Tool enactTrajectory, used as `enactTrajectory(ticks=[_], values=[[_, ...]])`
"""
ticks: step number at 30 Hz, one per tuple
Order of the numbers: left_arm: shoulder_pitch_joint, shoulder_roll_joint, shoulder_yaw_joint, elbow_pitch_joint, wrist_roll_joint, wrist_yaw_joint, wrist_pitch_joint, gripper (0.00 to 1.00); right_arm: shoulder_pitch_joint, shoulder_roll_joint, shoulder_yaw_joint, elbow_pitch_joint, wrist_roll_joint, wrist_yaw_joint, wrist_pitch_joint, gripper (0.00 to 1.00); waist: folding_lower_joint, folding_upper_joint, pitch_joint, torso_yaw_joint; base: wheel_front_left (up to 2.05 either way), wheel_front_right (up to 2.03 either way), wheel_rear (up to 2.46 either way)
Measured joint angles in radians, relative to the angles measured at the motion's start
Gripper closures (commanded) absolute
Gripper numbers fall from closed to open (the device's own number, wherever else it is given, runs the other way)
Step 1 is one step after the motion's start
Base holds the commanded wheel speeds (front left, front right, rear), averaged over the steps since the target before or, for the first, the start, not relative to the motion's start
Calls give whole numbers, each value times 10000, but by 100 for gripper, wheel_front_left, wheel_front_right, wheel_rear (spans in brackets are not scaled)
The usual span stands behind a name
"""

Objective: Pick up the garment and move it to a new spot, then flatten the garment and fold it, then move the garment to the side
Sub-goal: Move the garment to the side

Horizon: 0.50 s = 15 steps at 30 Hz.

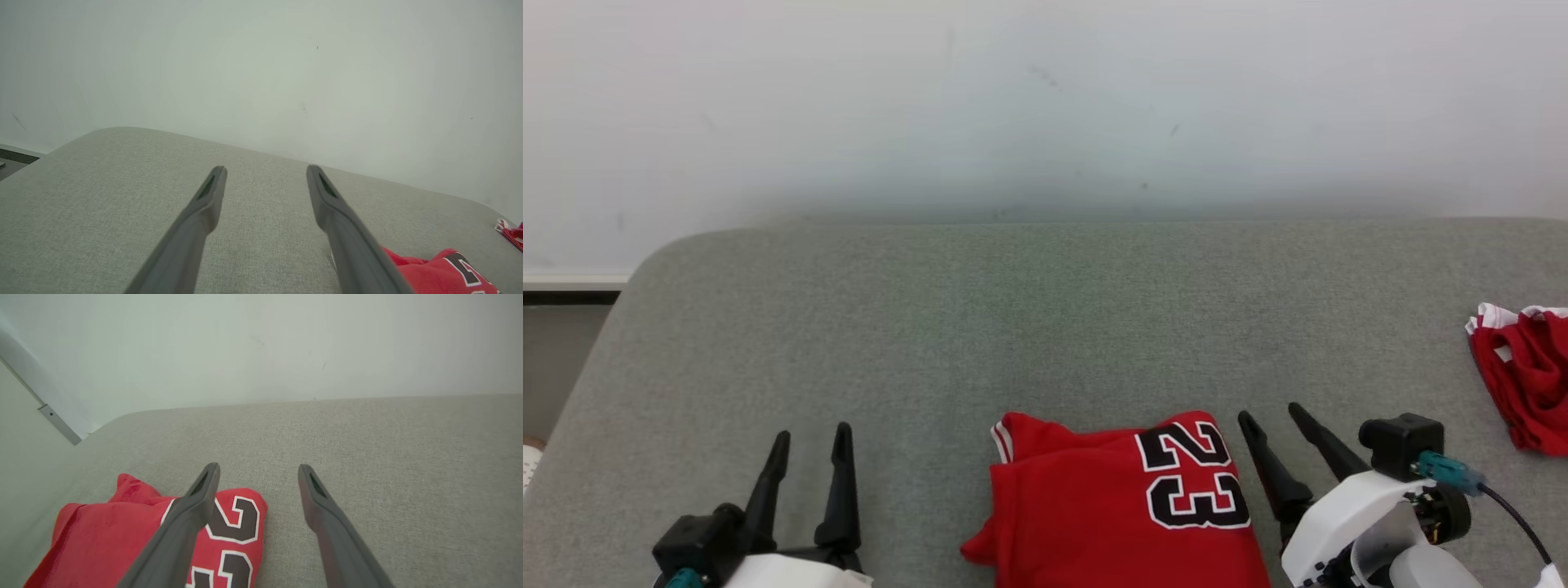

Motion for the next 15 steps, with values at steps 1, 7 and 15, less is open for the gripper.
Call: enactTrajectory(ticks=[1,7,15], values=[[-12,0,-17,2,0,6,0,0,-163,27,142,282,42,0,303,0,0,0,6,77,0,0,0],[-36,2,-123,42,-8,27,0,0,-807,334,291,1824,556,0,1641,0,0,0,28,552,0,0,0],[-32,0,-109,58,-31,71,0,0,-1027,564,228,3177,1066,-2,3515,0,0,0,162,993,0,0,0]])
